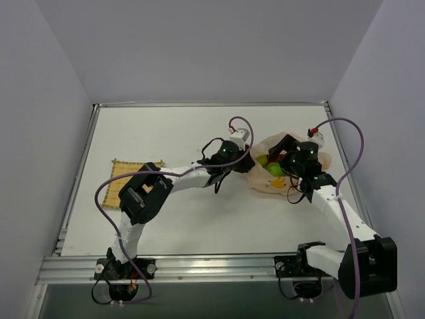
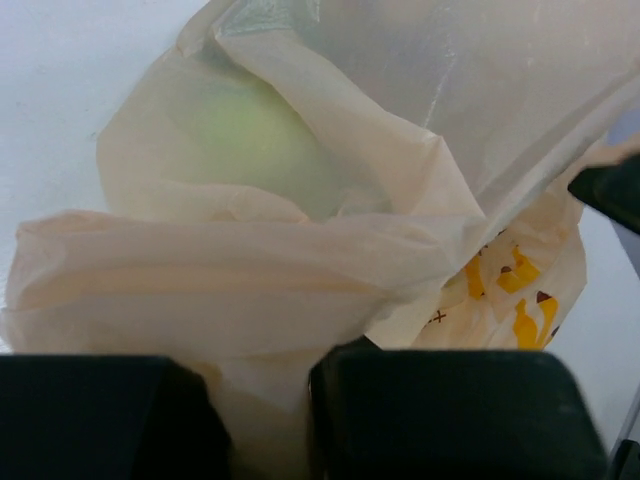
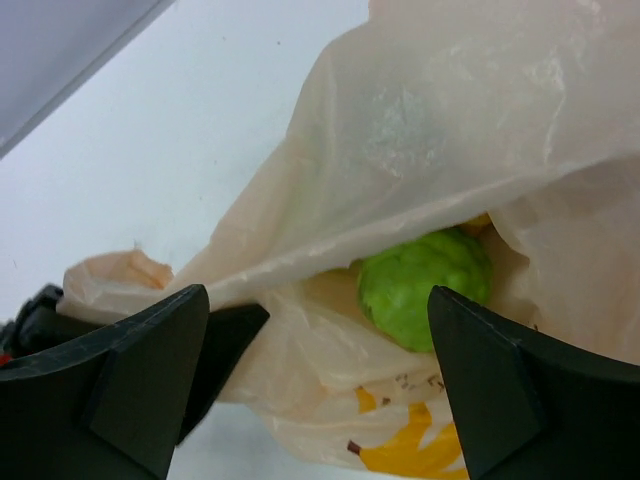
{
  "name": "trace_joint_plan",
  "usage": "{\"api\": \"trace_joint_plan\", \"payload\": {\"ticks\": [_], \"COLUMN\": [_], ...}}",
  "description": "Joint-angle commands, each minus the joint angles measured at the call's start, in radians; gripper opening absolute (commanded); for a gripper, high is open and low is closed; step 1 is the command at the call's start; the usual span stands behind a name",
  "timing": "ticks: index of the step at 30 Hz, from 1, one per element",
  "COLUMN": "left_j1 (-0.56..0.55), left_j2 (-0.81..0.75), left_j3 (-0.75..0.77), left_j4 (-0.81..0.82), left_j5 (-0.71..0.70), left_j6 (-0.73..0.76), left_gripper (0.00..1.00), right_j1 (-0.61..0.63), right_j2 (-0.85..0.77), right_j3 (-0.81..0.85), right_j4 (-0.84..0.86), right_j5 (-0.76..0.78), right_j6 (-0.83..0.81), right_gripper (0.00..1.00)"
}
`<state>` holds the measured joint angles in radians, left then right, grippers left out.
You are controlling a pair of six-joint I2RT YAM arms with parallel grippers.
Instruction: Take the fake fruits out of the plastic bag
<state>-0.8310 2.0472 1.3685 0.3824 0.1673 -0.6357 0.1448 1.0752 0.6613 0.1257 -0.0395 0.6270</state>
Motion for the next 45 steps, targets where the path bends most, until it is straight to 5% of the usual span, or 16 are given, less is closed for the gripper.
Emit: {"api": "trace_joint_plan", "payload": {"ticks": [1, 6, 8, 11, 15, 22, 32, 42, 45], "left_j1": [0.000, -0.008, -0.013, -0.022, -0.062, -0.190, -0.226, -0.203, -0.183], "left_j2": [-0.085, -0.114, -0.130, -0.157, -0.229, -0.412, -0.205, 0.054, 0.083], "left_j3": [0.047, 0.032, 0.029, 0.015, -0.009, -0.109, 0.059, 0.276, 0.277], "left_j4": [-0.022, -0.051, -0.066, -0.088, -0.138, -0.174, -0.100, -0.062, -0.054], "left_j5": [-0.037, -0.086, -0.100, -0.124, -0.181, -0.276, -0.244, -0.305, -0.267], "left_j6": [0.056, 0.094, 0.113, 0.131, 0.180, 0.185, 0.084, 0.125, 0.091], "left_gripper": [0.12, 0.24, 0.36, 0.57, 0.58, 0.21, 0.04, 0.03, 0.14], "right_j1": [0.001, -0.001, -0.001, 0.007, 0.025, 0.038, 0.036, -0.036, -0.089], "right_j2": [0.077, 0.161, 0.202, 0.227, 0.227, 0.187, 0.111, 0.071, 0.078], "right_j3": [0.052, 0.081, 0.115, 0.130, 0.123, 0.097, 0.052, 0.001, -0.006], "right_j4": [0.152, 0.236, 0.249, 0.271, 0.288, 0.293, 0.259, 0.223, 0.223], "right_j5": [0.079, 0.197, 0.205, 0.199, 0.222, 0.224, 0.202, 0.178, 0.106], "right_j6": [0.081, 0.160, 0.181, 0.215, 0.238, 0.246, 0.229, 0.171, 0.142], "right_gripper": [0.84, 0.41, 0.20, 0.06, 0.00, 0.00, 0.00, 0.00, 0.00]}}
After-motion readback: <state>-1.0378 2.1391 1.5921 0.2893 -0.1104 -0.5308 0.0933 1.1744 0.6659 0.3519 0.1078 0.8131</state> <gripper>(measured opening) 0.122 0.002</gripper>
